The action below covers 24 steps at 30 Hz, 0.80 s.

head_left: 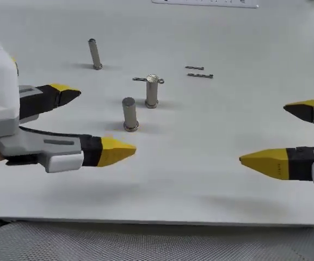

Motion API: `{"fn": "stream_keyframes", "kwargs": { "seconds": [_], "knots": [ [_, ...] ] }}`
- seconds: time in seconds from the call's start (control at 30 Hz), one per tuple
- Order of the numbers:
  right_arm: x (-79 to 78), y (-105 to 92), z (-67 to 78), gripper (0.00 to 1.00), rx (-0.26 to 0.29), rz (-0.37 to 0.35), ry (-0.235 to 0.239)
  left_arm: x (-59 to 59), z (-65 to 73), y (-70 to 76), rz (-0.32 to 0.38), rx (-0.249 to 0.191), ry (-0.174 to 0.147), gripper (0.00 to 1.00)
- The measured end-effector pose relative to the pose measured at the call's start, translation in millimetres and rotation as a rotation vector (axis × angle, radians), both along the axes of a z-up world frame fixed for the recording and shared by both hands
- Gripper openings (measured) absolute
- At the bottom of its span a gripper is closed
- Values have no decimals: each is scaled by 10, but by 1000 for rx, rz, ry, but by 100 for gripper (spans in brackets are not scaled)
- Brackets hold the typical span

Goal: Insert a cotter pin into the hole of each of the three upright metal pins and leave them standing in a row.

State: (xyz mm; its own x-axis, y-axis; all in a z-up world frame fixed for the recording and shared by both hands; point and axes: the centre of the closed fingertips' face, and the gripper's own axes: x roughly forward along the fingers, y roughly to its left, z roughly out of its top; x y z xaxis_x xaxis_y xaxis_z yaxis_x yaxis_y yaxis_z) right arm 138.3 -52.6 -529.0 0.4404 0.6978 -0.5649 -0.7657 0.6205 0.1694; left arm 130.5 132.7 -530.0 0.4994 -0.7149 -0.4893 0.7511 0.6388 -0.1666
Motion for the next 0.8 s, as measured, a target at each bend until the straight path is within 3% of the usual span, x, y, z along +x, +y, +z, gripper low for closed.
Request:
{"fn": "stream_keyframes", "kwargs": {
  "seconds": [0.03, 0.17, 0.43, 0.63, 0.7, 0.8],
  "knots": [
    [12, -2, 1, 87, -5, 1, 2, -51, -36, -4, -25, 16, 25, 99],
    [42, -8, 11, 86, -20, 14, 9, -80, -69, 1, -39, 35, 27, 99],
    [220, -62, 105, 83, -88, 33, -38, -115, -120, 36, -33, 26, 45, 99],
    [373, -41, 174, 78, -130, 73, -44, -110, -127, 82, -9, 23, 51, 99],
    [459, -52, 185, 75, -171, 98, -62, -130, -88, 27, -3, 7, 49, 99],
    [521, -45, 167, 70, -194, 130, -51, -99, -75, 68, 6, -13, 42, 99]
  ]
}}
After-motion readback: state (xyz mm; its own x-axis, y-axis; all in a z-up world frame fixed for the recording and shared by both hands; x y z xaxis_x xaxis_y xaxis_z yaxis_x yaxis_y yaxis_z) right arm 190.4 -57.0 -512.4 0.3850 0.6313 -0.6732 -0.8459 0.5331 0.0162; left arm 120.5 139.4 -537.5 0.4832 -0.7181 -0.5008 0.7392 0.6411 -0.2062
